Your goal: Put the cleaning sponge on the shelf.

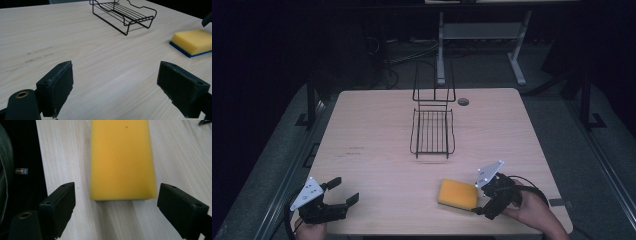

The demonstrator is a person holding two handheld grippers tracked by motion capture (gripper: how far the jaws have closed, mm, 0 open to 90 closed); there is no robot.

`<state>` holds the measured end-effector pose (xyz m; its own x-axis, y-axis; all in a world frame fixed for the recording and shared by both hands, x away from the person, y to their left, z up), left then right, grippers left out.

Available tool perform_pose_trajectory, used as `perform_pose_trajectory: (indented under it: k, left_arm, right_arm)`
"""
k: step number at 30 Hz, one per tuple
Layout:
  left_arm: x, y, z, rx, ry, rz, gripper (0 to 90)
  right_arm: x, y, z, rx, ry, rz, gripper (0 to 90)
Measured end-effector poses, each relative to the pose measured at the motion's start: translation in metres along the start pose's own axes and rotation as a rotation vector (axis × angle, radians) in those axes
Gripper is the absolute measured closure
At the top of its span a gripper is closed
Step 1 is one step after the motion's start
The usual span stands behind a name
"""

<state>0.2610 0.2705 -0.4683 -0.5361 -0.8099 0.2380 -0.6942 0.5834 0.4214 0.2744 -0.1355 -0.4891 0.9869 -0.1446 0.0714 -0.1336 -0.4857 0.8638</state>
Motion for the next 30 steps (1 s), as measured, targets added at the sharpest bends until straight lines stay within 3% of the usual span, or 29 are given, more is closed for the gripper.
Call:
perform_pose_trajectory:
  k: [17, 30]
  left_arm:
    - [0.0, 0.001, 0.0, 0.003, 0.002, 0.0, 12.8]
    - [0.0, 0.001, -0.001, 0.008, 0.004, 0.002, 12.9]
  right_arm:
    - [0.004, -0.01, -0.017, -0.002, 0.021, -0.03, 14.1]
    - [0.01, -0.017, -0.027, -0.019, 0.029, -0.02, 14.1]
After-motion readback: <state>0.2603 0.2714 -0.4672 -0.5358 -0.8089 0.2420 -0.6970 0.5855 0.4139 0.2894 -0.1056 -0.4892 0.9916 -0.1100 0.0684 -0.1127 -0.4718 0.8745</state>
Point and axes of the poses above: each handheld gripper's, and its own axes: y roughly backward along the jaws, z roughly out of its underside, x roughly to its right, the point moved 8 cm from there along -y, roughly forward along the jaws, and after that the axes turned 10 degrees about y, right-handed, at the moved point
